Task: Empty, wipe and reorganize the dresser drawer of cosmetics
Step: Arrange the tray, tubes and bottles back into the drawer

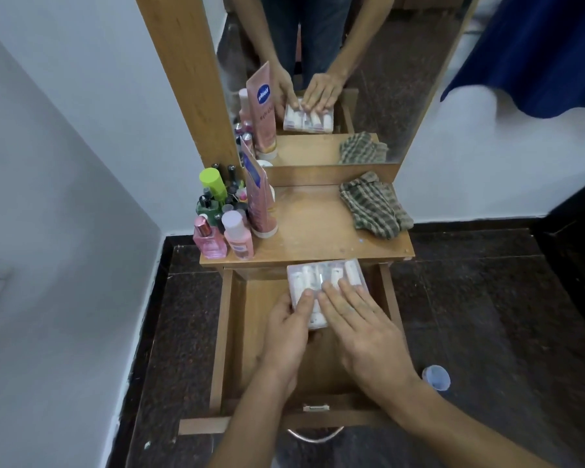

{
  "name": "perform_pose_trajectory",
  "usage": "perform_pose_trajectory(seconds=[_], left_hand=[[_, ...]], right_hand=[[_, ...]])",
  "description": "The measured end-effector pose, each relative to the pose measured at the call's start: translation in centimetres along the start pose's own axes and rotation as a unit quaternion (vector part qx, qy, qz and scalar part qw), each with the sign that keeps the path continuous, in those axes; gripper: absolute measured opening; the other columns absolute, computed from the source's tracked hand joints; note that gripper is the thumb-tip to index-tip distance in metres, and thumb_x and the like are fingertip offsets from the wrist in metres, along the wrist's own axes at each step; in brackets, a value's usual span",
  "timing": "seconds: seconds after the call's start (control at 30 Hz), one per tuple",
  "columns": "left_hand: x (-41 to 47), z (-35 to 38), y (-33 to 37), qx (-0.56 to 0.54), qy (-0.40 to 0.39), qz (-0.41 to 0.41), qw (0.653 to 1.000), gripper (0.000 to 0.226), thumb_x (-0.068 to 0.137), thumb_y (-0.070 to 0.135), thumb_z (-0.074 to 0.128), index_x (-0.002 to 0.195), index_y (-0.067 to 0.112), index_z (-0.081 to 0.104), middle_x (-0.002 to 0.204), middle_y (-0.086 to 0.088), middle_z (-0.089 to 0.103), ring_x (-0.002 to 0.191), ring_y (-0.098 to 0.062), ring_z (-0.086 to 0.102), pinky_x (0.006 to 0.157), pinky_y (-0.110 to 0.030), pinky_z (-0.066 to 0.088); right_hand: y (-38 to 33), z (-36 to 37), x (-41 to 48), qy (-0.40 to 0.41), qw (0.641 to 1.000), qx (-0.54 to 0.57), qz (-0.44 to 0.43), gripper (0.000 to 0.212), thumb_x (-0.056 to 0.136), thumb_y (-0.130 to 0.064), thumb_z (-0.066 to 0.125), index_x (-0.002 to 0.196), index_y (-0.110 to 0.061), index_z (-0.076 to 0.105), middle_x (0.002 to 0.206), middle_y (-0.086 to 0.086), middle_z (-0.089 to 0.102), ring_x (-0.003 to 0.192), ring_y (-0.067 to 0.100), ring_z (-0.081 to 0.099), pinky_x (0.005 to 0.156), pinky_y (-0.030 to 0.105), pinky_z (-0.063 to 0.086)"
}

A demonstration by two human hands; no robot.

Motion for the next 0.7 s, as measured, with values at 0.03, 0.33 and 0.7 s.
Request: perform_pose_trajectory(seconds=[0.03,0.33,0.7], left_hand=[[-0.1,-0.3,-0.5,0.000,-0.004,-0.002,1.000,0.027,0.100,0.041,0.061,0.121,0.027,0.070,0.109,0.004,0.078,0.102,-0.013,0.074,0.077,-0.027,0.058],[1.7,0.0,-3.2,0.067,-0.009,-0.058,0.996,0.019,0.100,0.037,0.063,0.111,0.028,0.075,0.093,0.007,0.079,0.077,-0.002,0.073,0.057,-0.015,0.051],[6.7,4.9,-5.4,0.058,0.040,-0.086,0.994,0.020,0.109,0.019,0.045,0.114,0.020,0.064,0.097,0.001,0.074,0.083,-0.007,0.071,0.070,-0.019,0.056]], right_hand=[[-0.3,0.1,-0.5,-0.006,1.000,0.007,0.007,0.063,0.083,-0.002,0.052,0.145,-0.008,0.055,0.155,0.009,0.048,0.146,0.029,0.042,0.117,0.047,0.038],[0.2,1.8,-2.0,-0.147,0.985,0.018,0.084,0.085,0.054,0.006,0.084,0.136,-0.007,0.064,0.144,0.011,0.059,0.133,0.031,0.057,0.108,0.044,0.048],[3.4,6.2,-1.4,-0.263,0.950,0.024,0.170,0.067,0.103,-0.005,0.039,0.162,-0.007,0.007,0.171,0.015,0.003,0.157,0.028,0.012,0.126,0.038,0.024]])
Point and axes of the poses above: each hand's wrist, its own x-axis towards the middle knuckle, its own z-axis out of the palm, y = z × x, the point moved 5 cm from there along x, towards the middle knuckle
